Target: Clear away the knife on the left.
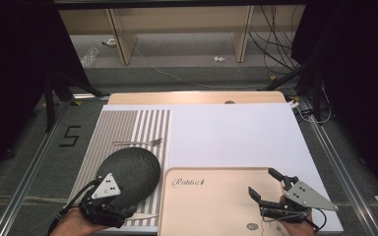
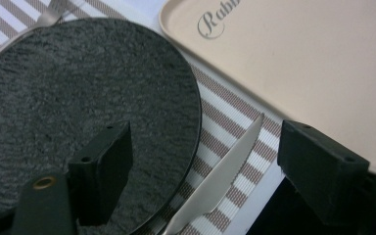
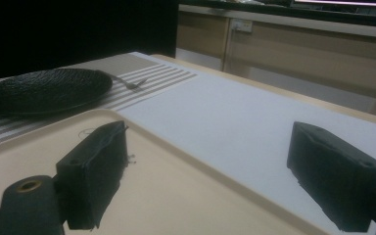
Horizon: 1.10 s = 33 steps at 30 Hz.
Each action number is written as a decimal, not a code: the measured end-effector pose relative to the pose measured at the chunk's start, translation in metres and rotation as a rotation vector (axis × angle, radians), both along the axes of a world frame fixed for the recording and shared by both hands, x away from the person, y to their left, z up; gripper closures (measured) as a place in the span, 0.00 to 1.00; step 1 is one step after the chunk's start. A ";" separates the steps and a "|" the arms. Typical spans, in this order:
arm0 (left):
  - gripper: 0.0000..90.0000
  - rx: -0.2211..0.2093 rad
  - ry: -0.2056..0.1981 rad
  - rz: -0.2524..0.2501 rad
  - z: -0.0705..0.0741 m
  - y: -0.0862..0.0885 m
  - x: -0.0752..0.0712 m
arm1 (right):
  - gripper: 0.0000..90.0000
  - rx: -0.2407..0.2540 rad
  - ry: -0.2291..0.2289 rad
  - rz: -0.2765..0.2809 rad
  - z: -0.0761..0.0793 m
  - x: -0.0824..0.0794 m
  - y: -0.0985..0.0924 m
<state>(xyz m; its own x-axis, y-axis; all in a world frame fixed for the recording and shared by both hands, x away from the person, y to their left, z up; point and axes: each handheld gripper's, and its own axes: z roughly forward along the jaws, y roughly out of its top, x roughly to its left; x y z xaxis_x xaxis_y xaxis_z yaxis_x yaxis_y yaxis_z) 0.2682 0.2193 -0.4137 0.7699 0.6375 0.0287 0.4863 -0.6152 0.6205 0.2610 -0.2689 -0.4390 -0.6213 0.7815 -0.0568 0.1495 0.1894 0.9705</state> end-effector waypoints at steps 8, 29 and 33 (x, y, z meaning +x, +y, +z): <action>0.25 0.039 0.051 0.024 0.001 0.018 0.001 | 0.18 -0.005 0.003 0.012 -0.001 0.000 0.001; 0.28 0.185 0.194 0.042 -0.015 0.037 0.003 | 0.18 -0.012 0.005 0.040 -0.001 -0.001 0.003; 0.29 0.223 0.223 0.065 -0.024 0.041 0.007 | 0.18 -0.014 0.006 0.043 -0.001 -0.001 0.004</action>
